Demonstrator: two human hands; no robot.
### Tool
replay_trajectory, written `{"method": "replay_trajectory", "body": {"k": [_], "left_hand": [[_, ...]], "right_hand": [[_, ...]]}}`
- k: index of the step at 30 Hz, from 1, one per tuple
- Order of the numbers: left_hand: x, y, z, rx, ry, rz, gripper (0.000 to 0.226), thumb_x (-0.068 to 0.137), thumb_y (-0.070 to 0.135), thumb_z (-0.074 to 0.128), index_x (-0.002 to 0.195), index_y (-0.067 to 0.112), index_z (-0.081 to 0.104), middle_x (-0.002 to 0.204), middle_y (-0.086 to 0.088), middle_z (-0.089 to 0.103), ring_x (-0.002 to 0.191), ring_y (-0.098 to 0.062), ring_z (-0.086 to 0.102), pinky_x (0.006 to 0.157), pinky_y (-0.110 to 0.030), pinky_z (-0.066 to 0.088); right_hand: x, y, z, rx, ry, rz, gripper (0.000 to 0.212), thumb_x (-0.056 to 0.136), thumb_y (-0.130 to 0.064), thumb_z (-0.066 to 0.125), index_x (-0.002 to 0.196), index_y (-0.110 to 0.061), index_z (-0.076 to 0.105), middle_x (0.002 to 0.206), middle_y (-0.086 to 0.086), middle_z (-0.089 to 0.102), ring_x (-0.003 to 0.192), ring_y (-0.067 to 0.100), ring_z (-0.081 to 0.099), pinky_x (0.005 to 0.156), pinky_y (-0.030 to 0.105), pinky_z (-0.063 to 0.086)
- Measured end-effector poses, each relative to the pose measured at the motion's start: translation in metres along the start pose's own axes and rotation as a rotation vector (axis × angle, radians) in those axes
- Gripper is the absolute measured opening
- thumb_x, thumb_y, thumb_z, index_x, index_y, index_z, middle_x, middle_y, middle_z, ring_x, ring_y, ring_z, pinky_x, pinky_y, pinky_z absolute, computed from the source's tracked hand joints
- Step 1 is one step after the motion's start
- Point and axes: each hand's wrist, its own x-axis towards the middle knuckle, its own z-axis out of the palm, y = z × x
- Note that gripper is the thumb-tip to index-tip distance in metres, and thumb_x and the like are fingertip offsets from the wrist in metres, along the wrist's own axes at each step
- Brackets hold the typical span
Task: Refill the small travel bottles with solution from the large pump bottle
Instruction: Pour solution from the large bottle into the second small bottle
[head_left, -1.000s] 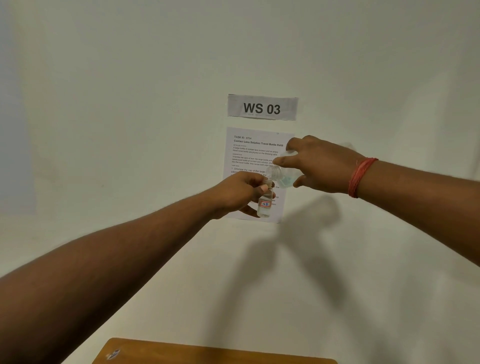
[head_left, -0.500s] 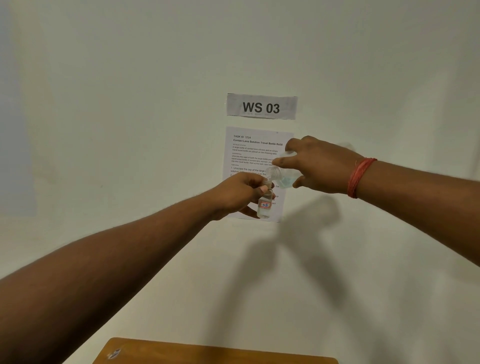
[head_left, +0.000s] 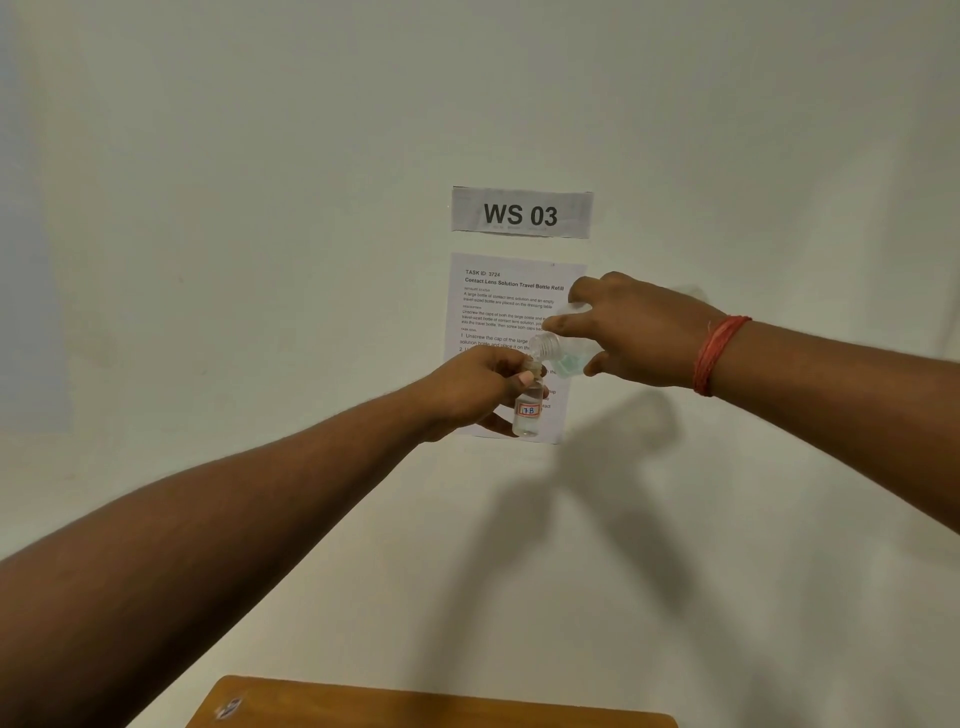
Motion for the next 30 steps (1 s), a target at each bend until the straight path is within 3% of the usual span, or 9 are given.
{"method": "replay_trajectory", "body": {"k": [6, 30], "left_hand": [[-0.0017, 0.0011, -0.0003, 0.004, -0.002, 0.008, 0.024, 0.107, 0.014, 0.05, 0.122, 0.008, 0.067, 0.119, -0.007, 0.074, 0.103, -0.018, 0.073, 0.075, -0.035, 0.065], [-0.002, -0.0002, -0.0008, 0.002, -0.001, -0.005, 0.024, 0.107, 0.013, 0.049, 0.124, 0.008, 0.066, 0.119, -0.007, 0.074, 0.108, -0.023, 0.071, 0.087, -0.048, 0.062]], "right_hand": [[-0.0006, 0.0005, -0.0012, -0.003, 0.002, -0.001, 0.07, 0.086, -0.036, 0.072, 0.147, -0.031, 0.039, 0.138, 0.009, 0.046, 0.113, 0.029, 0.05, 0.09, 0.041, 0.052], [-0.0006, -0.0017, -0.0028, 0.002, -0.006, -0.007, 0.069, 0.087, -0.036, 0.071, 0.147, -0.029, 0.039, 0.138, 0.009, 0.045, 0.113, 0.029, 0.049, 0.089, 0.042, 0.052]]}}
